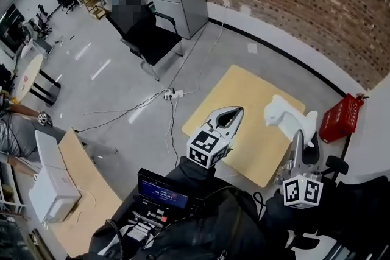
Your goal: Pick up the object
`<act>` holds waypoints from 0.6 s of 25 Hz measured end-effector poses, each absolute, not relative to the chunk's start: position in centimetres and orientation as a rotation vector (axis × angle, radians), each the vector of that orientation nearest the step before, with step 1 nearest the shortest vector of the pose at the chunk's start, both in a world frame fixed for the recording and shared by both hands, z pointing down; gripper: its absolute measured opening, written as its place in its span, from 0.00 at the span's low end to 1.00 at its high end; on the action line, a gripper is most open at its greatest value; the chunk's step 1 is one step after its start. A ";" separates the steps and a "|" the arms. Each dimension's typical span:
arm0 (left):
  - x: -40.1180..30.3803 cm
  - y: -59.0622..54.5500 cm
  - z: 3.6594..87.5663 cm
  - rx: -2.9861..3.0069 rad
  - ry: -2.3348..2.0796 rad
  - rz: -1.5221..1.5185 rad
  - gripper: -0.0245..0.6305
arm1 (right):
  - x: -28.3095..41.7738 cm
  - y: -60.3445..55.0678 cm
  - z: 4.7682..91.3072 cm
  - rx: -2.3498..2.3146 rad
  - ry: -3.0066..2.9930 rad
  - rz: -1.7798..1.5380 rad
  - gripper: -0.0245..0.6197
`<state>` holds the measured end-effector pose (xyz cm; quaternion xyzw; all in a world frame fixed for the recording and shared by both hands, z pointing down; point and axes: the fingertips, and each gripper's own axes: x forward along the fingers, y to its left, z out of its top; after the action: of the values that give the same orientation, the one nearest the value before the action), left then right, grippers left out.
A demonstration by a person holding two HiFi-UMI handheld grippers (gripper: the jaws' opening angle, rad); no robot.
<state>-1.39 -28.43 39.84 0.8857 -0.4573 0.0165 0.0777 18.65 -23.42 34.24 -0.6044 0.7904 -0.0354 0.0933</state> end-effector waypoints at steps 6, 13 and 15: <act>-2.5 -28.9 37.6 2.663 -1.467 0.005 0.04 | 17.1 -24.9 32.0 -1.667 2.388 -0.034 0.38; -4.7 -28.7 36.2 2.654 -1.548 -0.030 0.04 | 14.8 -25.2 30.1 -1.585 2.422 0.032 0.38; -4.9 -28.7 36.1 2.653 -1.563 -0.039 0.04 | 14.6 -25.4 29.9 -1.573 2.425 0.043 0.38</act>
<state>-4.92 -28.74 36.07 0.8611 -0.5073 -0.0125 0.0314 14.62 -25.36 29.90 -0.5399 0.8322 0.0146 0.1251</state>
